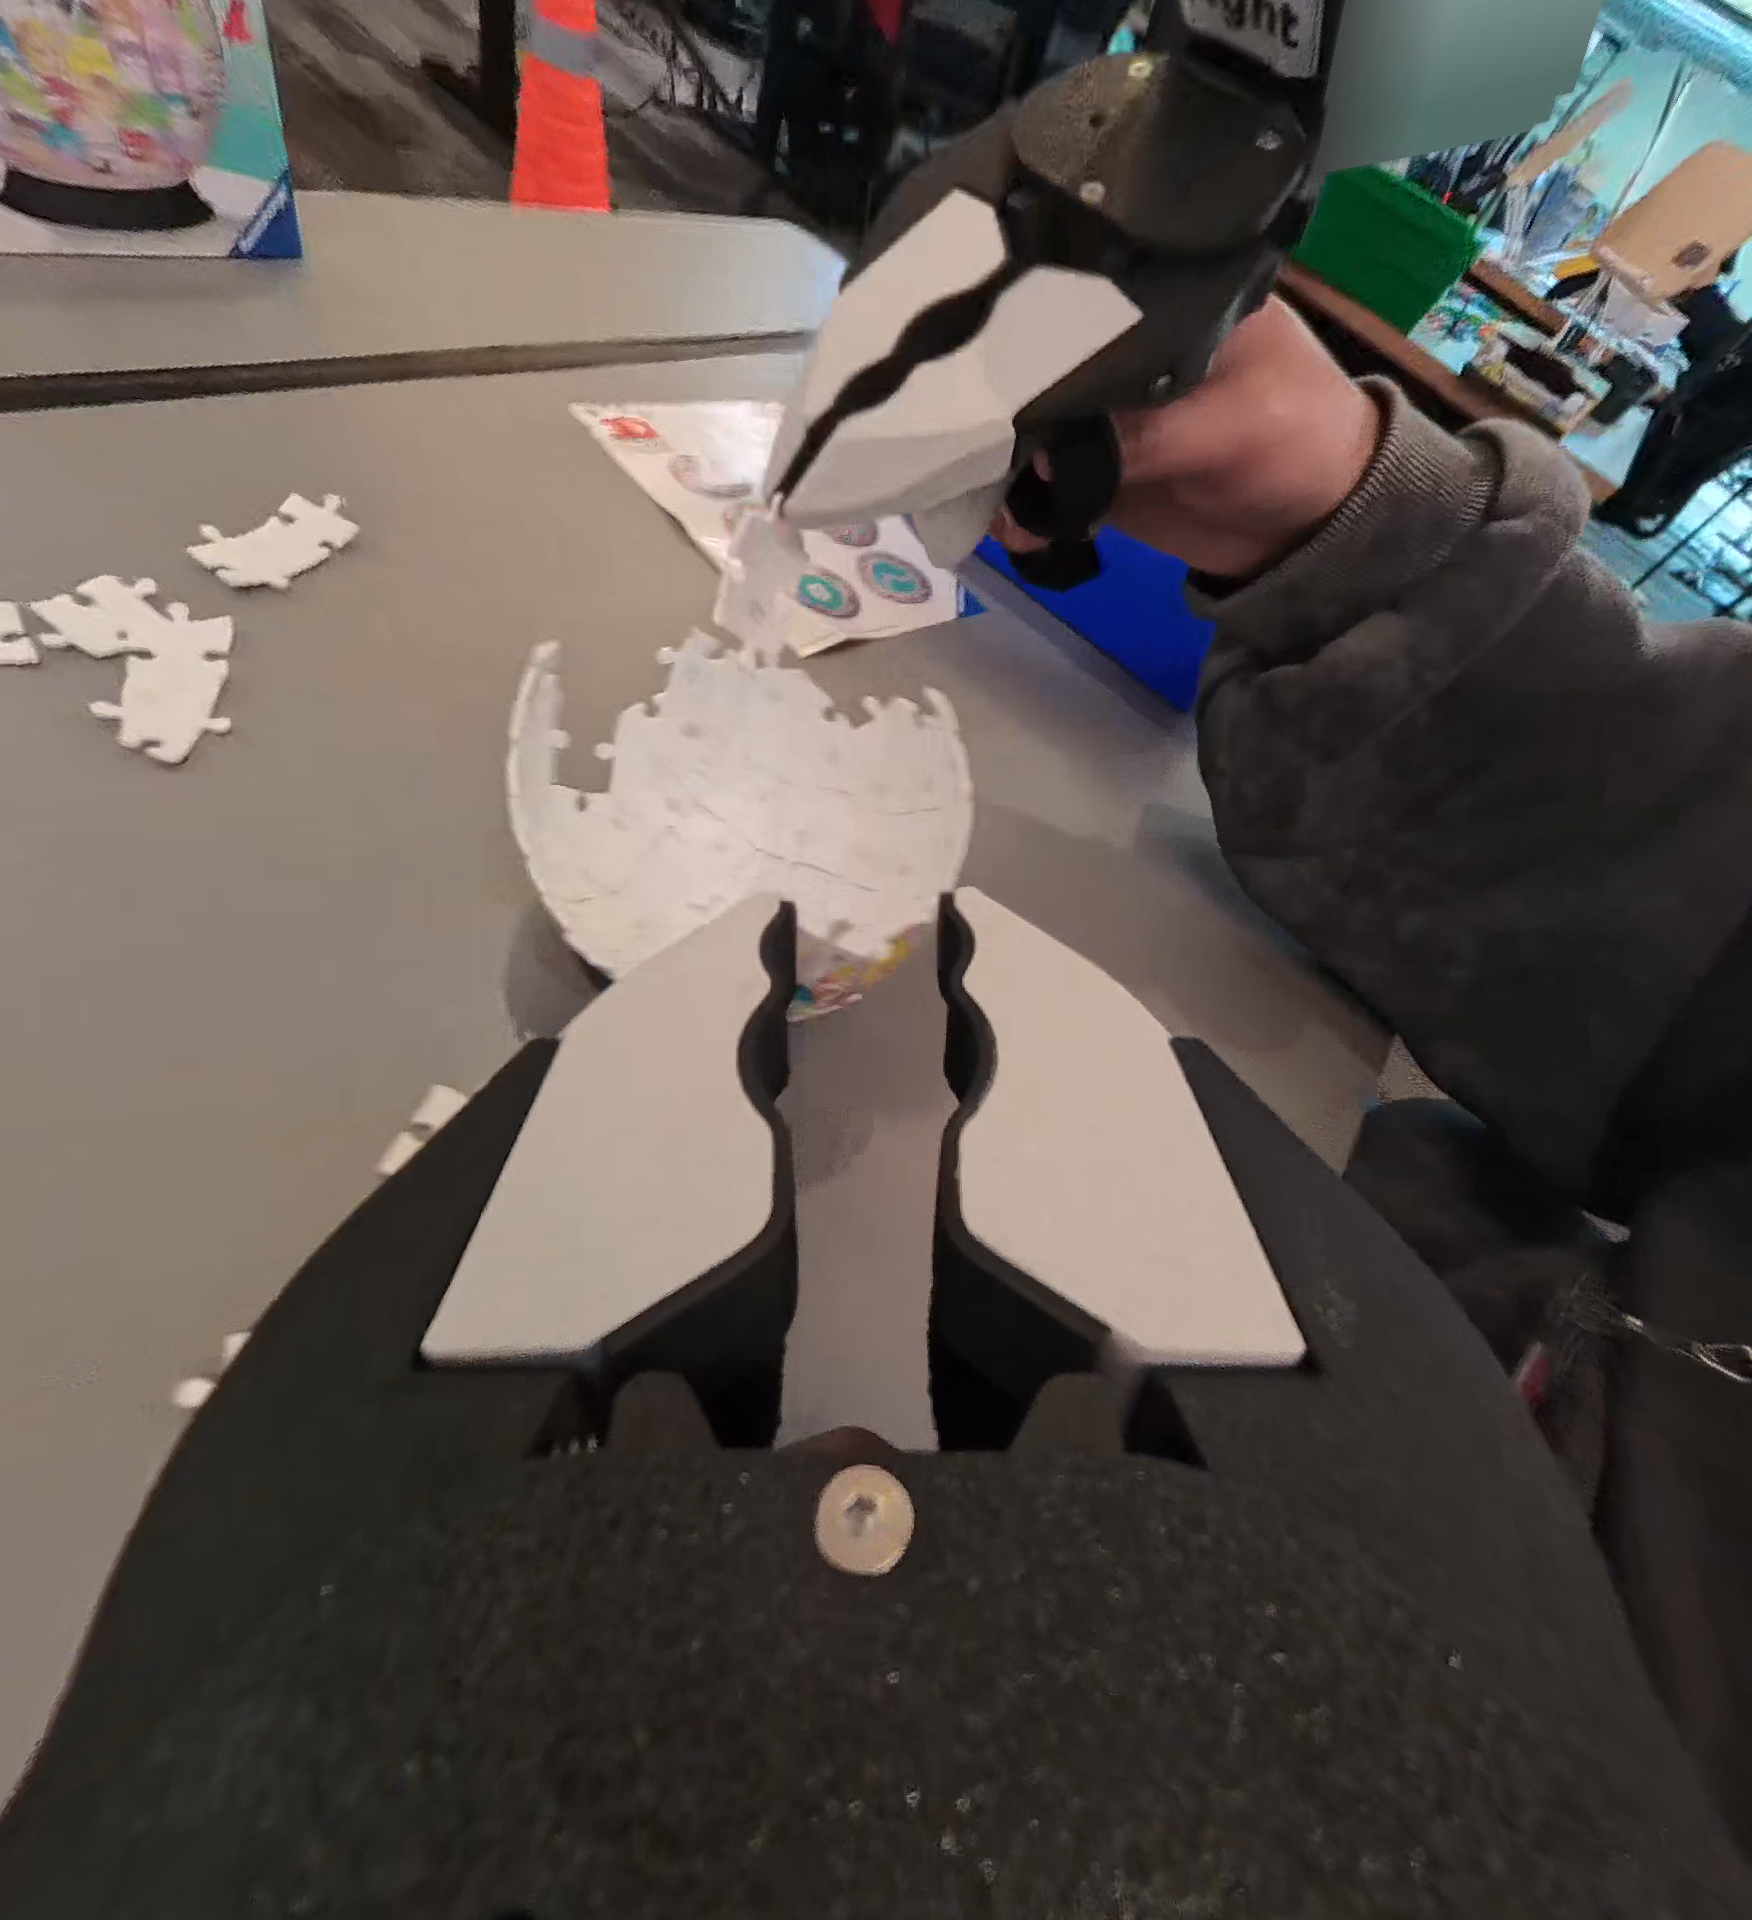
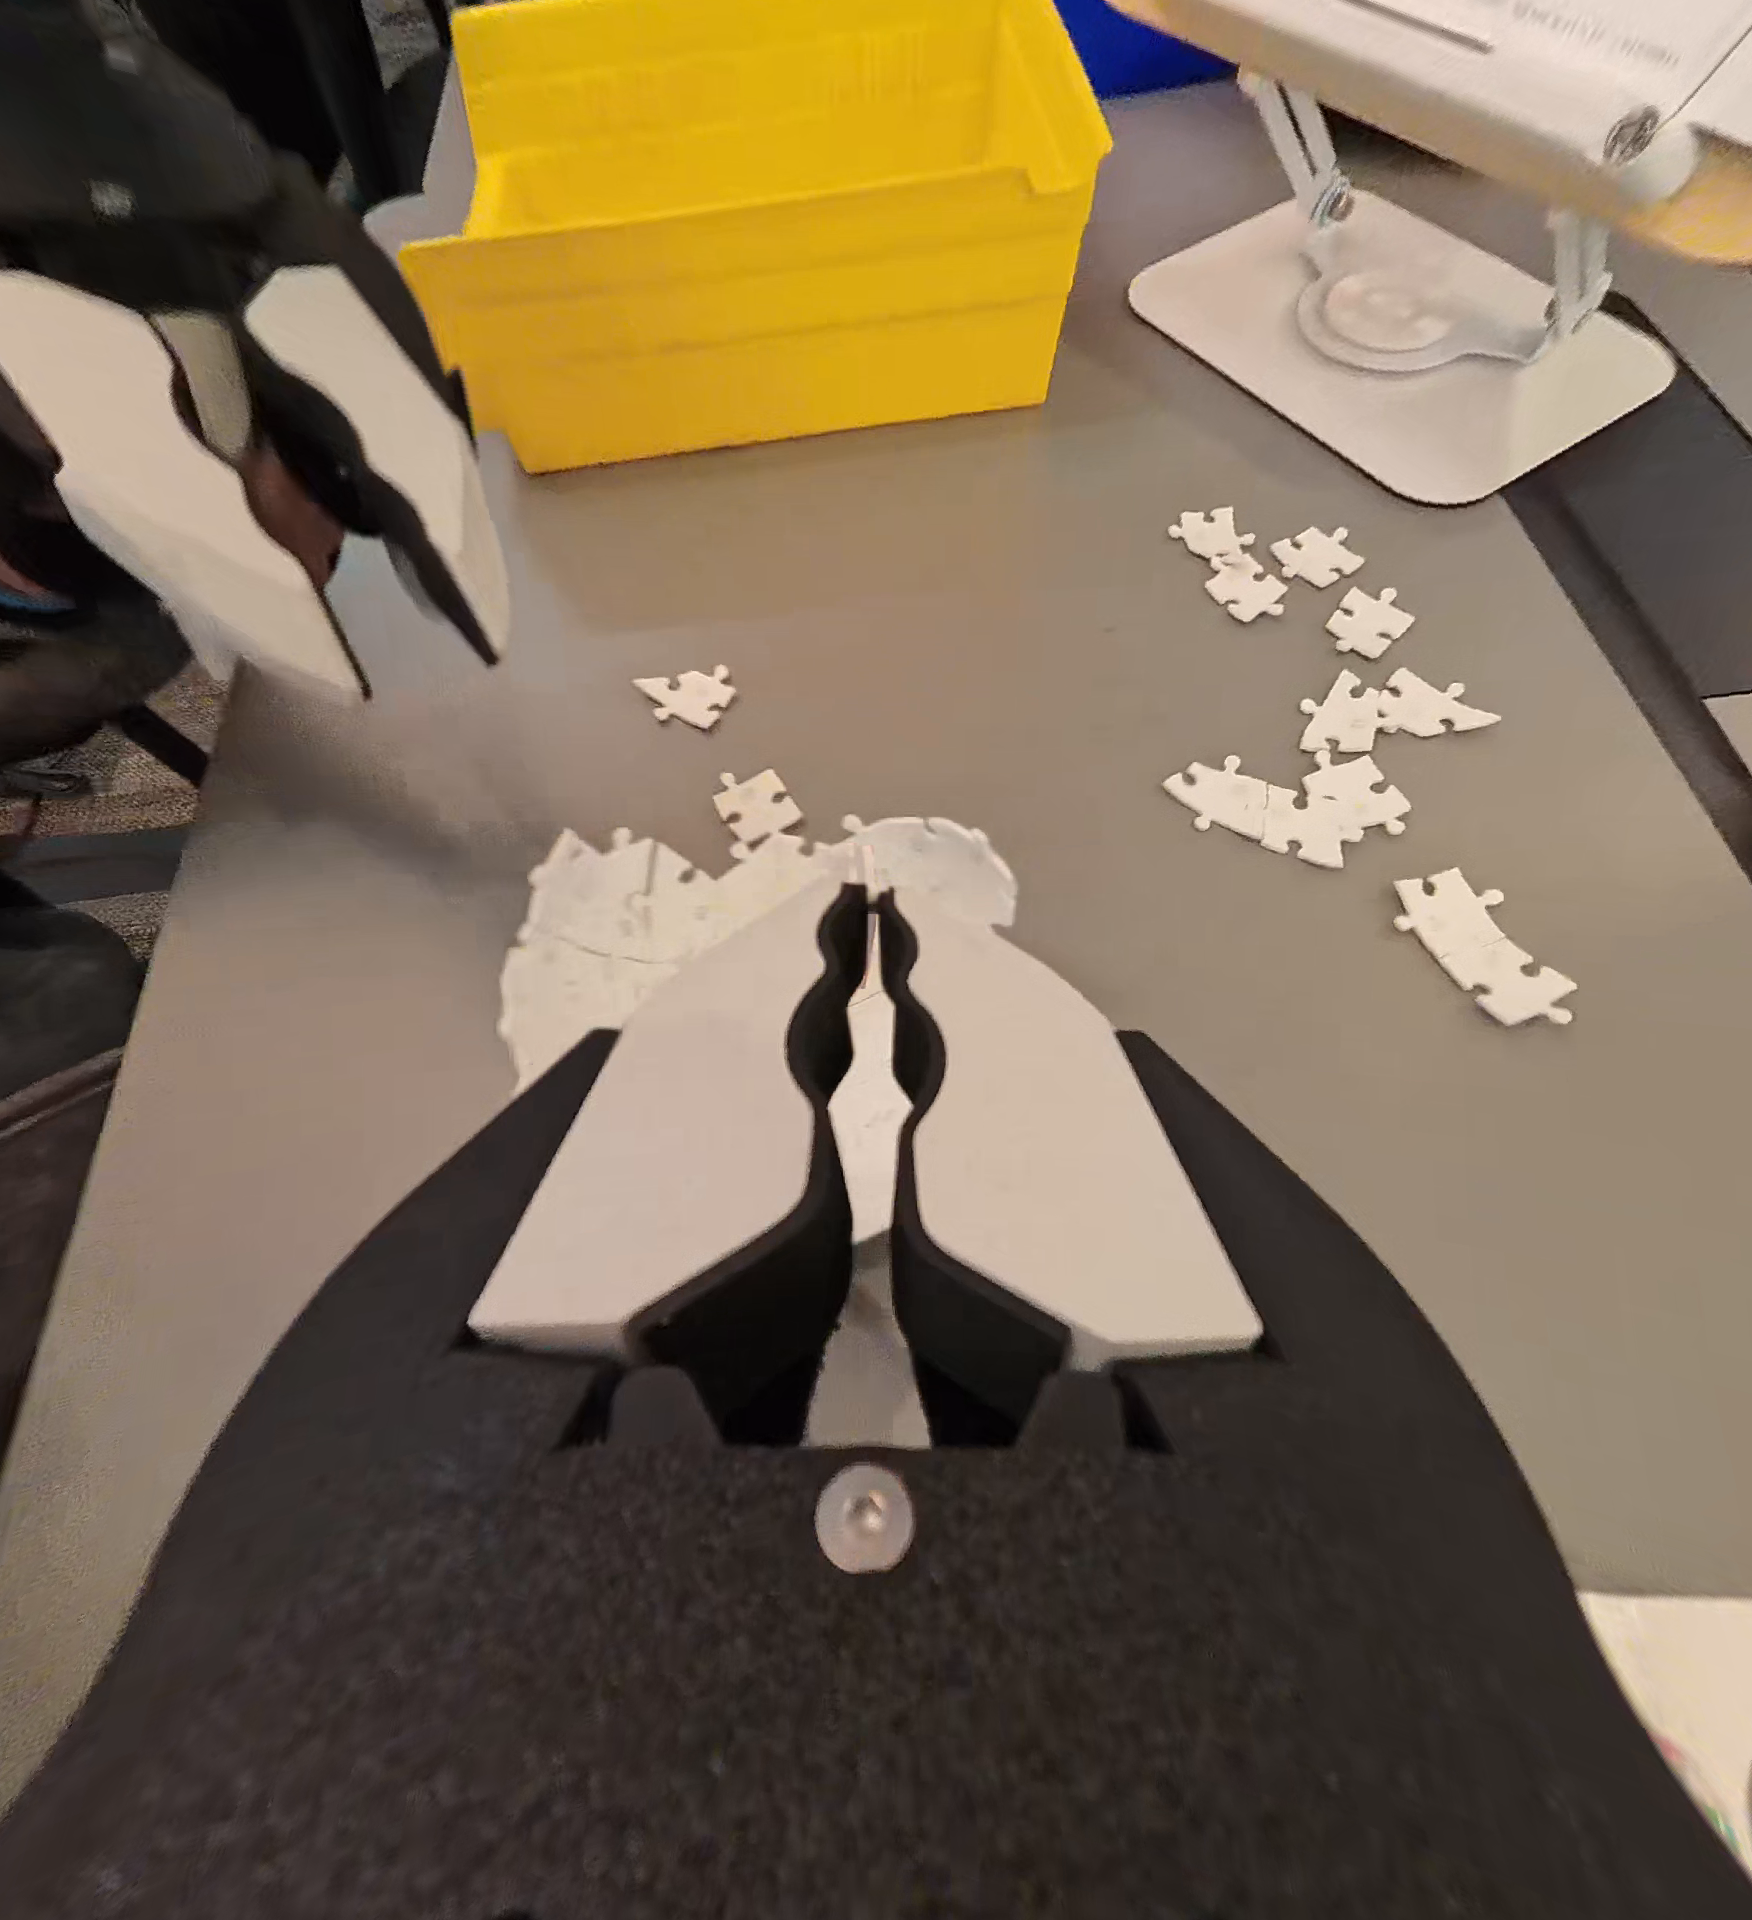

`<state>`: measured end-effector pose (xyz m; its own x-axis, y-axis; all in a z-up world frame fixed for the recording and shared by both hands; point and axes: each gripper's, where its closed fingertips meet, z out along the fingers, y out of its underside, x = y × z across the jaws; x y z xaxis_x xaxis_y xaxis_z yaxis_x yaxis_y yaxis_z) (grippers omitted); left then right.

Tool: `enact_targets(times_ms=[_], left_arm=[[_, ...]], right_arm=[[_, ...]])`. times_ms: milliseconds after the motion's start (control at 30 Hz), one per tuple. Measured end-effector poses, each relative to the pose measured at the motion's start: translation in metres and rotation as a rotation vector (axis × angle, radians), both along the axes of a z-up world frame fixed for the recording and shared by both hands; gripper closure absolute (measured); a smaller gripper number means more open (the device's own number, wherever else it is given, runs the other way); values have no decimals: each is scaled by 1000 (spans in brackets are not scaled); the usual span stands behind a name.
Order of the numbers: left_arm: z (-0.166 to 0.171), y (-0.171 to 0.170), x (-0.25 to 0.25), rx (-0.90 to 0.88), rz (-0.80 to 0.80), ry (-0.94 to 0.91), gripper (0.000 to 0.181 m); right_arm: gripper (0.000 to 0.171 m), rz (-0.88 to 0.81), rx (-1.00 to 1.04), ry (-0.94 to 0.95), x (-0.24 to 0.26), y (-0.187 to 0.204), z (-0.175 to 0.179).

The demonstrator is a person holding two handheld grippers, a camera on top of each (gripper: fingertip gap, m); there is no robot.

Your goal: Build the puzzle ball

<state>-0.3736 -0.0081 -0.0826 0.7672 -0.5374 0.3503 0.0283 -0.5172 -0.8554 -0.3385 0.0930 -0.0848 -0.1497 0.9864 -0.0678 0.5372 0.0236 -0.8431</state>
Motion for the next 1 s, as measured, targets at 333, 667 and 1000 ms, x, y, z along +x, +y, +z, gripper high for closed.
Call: enact_targets(times_ms=[333,667,1000], left_arm=[[-25,70,-5,-124,-124,213,157],[-21,74,0,-80,-163,112,180],[-44,79,-4,-108,-140,240,172]], right_arm=[[169,87,-249,89,-23,-5,-3],[168,128,-228,82,-25,-13,-1],[169,55,207,-317,-12,10,-33]])
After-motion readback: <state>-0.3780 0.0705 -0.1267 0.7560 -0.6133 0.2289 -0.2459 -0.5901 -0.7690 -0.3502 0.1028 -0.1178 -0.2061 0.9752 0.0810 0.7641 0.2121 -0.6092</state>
